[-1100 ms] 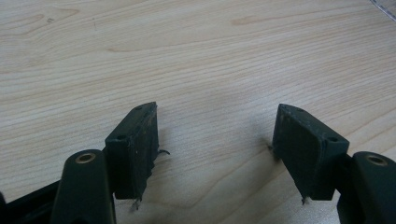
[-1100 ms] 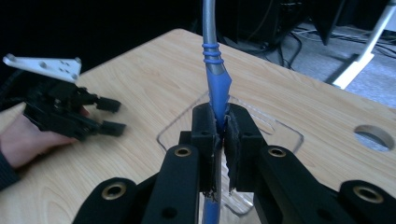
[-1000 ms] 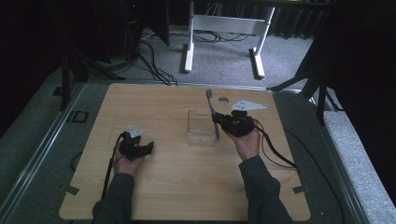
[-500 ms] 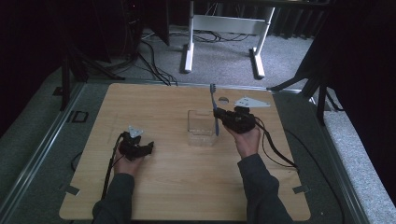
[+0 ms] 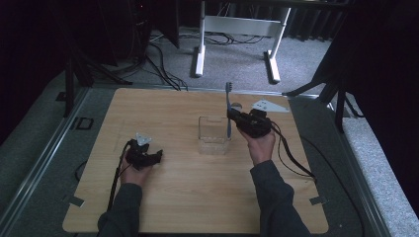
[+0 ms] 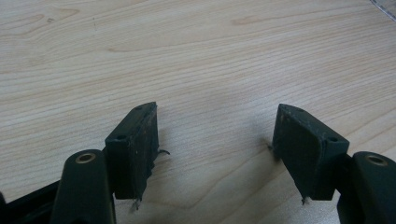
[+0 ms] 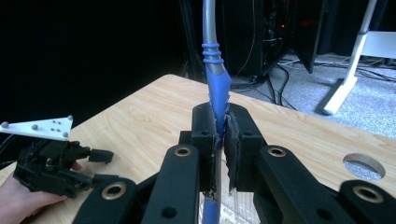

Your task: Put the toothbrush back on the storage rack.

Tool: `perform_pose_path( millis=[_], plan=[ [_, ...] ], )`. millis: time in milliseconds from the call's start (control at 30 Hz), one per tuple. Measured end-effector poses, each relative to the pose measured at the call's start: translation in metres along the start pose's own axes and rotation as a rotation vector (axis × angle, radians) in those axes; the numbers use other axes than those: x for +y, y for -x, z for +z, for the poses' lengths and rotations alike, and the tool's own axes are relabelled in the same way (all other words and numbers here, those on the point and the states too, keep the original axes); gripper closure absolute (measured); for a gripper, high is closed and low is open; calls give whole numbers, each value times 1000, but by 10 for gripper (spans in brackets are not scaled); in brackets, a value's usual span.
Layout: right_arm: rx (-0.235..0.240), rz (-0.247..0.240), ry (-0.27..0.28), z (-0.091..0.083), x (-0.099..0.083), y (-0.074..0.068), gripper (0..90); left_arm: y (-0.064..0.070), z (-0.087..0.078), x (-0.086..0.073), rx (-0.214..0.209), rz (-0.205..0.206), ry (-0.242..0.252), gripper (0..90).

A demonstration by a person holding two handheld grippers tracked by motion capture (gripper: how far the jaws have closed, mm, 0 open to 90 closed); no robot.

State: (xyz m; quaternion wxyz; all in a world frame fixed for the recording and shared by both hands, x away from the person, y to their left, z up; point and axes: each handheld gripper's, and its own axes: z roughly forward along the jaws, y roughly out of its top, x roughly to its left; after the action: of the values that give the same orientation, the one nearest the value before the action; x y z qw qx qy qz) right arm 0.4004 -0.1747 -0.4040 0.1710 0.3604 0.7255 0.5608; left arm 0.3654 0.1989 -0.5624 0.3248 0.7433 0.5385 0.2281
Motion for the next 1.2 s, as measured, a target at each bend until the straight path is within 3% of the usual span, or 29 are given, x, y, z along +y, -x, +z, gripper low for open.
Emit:
perform_pose_path(
  millis=[600, 1200],
  plan=[
    [-19, 15, 35, 17, -2, 5, 825, 0, 0, 0, 0, 0, -2, 319],
    [-50, -4, 47, 26, -3, 8, 825, 0, 0, 0, 1, -1, 0, 318]
  ],
)
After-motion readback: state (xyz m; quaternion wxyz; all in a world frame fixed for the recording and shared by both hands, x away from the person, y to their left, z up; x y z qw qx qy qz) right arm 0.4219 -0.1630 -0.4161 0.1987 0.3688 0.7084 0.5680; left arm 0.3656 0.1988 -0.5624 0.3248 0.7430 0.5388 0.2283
